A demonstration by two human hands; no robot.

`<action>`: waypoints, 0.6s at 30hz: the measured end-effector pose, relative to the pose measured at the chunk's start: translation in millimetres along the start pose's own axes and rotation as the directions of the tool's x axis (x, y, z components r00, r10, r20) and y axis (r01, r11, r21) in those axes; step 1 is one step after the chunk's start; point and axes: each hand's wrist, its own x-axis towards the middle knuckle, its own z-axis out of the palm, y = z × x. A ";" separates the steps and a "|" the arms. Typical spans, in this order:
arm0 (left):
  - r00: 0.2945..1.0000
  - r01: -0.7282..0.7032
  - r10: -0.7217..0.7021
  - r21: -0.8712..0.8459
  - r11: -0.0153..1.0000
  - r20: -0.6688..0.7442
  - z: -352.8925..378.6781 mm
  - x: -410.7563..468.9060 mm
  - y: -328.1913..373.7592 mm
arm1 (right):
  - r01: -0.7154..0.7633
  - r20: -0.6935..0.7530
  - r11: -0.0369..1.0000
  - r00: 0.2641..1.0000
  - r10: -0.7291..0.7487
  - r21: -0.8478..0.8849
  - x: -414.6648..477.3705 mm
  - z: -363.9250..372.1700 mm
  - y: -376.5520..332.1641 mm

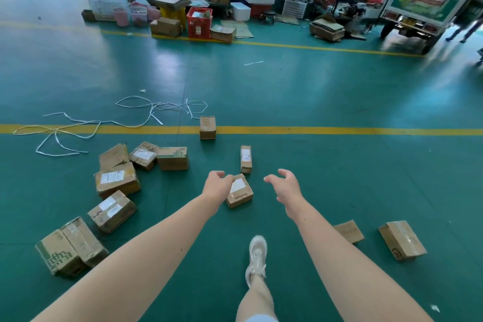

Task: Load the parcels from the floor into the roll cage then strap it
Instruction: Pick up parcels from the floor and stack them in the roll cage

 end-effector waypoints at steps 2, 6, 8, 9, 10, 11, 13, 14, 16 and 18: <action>1.000 0.011 -0.011 -0.006 1.000 -0.019 4.1 34.7 16.9 | 0.001 0.024 1.000 1.000 0.000 -0.013 42.3 5.7 -16.7; 0.997 0.039 -0.042 -0.041 0.998 -0.071 19.9 115.5 53.1 | 0.004 0.076 0.998 0.997 0.000 -0.057 139.5 11.6 -49.4; 0.993 0.067 -0.072 -0.056 0.996 -0.096 33.5 162.3 71.9 | 0.004 0.102 0.997 0.995 0.004 -0.076 194.8 11.9 -63.7; 0.989 0.092 -0.100 -0.070 0.993 -0.113 40.3 181.6 79.1 | 0.001 0.117 0.996 0.993 0.009 -0.091 220.2 11.3 -69.7; 0.983 0.117 -0.128 -0.085 0.989 -0.133 46.8 201.8 87.7 | -0.008 0.135 0.994 0.991 0.023 -0.107 246.8 11.1 -76.4; 0.978 0.139 -0.151 -0.091 0.986 -0.147 53.5 222.2 97.1 | -0.024 0.148 0.993 0.988 0.042 -0.119 272.7 10.3 -82.0; 0.963 0.198 -0.212 -0.100 0.975 -0.165 65.7 255.3 111.5 | -0.049 0.173 0.984 0.982 0.079 -0.170 316.9 7.8 -89.3; 0.959 0.212 -0.226 -0.098 0.972 -0.168 70.6 272.8 116.6 | -0.057 0.189 0.979 0.977 0.094 -0.194 338.7 8.3 -93.0; 0.954 0.233 -0.242 -0.074 0.970 -0.176 79.3 308.6 122.2 | -0.079 0.209 0.969 0.969 0.130 -0.234 382.5 11.8 -95.9; 0.949 0.262 -0.267 -0.050 0.964 -0.168 85.0 338.9 121.3 | -0.105 0.217 0.960 0.962 0.163 -0.260 417.7 17.8 -92.3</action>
